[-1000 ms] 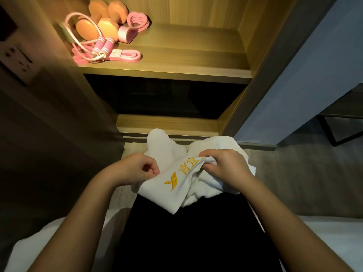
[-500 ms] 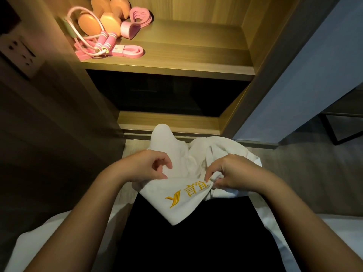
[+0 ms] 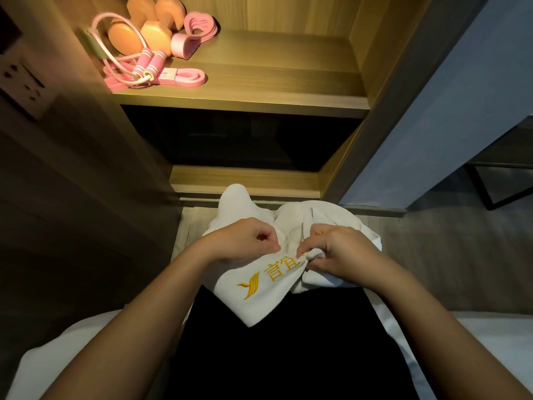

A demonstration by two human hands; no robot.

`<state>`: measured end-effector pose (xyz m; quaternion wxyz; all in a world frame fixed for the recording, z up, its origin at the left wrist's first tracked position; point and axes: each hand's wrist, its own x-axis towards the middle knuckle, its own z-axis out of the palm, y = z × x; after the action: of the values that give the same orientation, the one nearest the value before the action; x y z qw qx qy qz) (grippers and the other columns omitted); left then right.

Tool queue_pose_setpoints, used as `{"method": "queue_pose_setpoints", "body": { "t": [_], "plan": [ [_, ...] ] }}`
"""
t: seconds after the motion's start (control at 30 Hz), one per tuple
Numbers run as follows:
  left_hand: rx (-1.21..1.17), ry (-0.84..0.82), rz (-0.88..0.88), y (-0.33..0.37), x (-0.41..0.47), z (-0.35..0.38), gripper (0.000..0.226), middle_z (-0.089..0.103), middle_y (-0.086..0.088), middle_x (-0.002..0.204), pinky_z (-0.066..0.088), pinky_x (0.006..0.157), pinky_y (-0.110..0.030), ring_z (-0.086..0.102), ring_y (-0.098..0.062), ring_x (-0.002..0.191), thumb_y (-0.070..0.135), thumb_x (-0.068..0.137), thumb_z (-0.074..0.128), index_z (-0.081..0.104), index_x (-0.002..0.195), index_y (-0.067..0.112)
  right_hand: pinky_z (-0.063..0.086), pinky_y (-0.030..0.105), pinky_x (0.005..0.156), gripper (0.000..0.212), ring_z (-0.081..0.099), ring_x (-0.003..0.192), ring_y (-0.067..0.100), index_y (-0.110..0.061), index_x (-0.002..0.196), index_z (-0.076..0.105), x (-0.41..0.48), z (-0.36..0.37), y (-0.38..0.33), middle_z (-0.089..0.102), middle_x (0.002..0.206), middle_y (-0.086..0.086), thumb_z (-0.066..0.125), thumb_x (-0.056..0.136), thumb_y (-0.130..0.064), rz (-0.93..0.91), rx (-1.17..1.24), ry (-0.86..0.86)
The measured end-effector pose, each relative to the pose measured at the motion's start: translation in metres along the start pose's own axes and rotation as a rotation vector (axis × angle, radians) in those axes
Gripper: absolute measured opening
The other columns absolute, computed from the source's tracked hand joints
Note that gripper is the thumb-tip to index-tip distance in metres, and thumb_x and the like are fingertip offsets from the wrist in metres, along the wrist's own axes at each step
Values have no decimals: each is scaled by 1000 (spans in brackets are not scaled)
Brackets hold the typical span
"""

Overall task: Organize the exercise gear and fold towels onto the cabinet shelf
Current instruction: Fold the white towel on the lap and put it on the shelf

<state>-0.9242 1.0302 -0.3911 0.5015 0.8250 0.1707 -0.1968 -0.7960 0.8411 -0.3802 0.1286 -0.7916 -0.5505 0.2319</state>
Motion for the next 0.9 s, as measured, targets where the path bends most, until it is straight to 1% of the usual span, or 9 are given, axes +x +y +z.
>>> {"method": "queue_pose_setpoints", "body": {
  "t": [0.17,0.27,0.33,0.43,0.5,0.6,0.73,0.8,0.9],
  "plan": [
    [32,396,-7,2,6,1,25,55,4,78,37,59,-25,47,-11,69,28,102,39,53,84,15,39,27,61,17,55,85,10,-39,94,73,0,1,-4,50,108,-13,75,78,-34,-48,-53,94],
    [20,348,165,8,5,-1,20,55,10,73,35,56,-16,45,-4,66,27,100,46,55,82,23,41,24,63,16,58,93,4,-40,87,72,2,-2,-5,45,142,-17,78,76,-30,-84,-29,120],
    [-22,283,270,12,1,-1,18,57,11,71,38,57,-14,46,-2,64,25,98,53,59,81,25,45,25,66,18,60,97,2,-41,87,73,6,-5,-5,37,150,-23,78,75,-28,-81,16,102],
    [-7,260,296,10,-3,-4,11,62,9,76,43,63,-20,53,-6,69,27,92,62,64,82,28,47,27,71,21,56,94,-2,-39,89,73,15,-5,-5,52,132,-28,73,76,-22,-82,67,46],
    [87,232,194,2,-5,-10,5,63,9,80,47,68,-25,56,-9,75,31,87,67,64,84,29,47,30,76,19,58,93,5,-33,93,75,19,-3,-5,58,113,-23,73,78,-21,-47,99,31],
    [329,152,-21,-10,-11,-23,7,64,10,84,52,71,-33,60,-12,81,35,82,66,62,82,30,49,36,78,16,60,93,12,-29,93,76,20,-2,-2,60,104,-19,73,79,-22,-7,142,74],
    [602,127,-165,-18,-18,-41,8,61,12,84,42,59,-26,57,-11,81,35,84,61,58,77,35,50,39,78,13,60,92,13,-25,93,77,19,-3,2,58,98,-21,74,80,-21,34,193,164],
    [590,294,-122,-20,-18,-43,11,59,12,80,39,57,-25,57,-11,76,37,91,56,53,81,35,50,39,79,13,60,91,12,-23,93,77,18,-5,5,58,97,-21,76,80,-20,28,204,160],
    [492,749,69,-17,-12,-28,10,52,14,74,38,55,-25,50,-5,68,36,98,46,47,89,31,49,38,82,16,59,91,10,-22,94,77,17,-9,8,59,96,-21,78,78,-18,11,218,85]
  ]
}}
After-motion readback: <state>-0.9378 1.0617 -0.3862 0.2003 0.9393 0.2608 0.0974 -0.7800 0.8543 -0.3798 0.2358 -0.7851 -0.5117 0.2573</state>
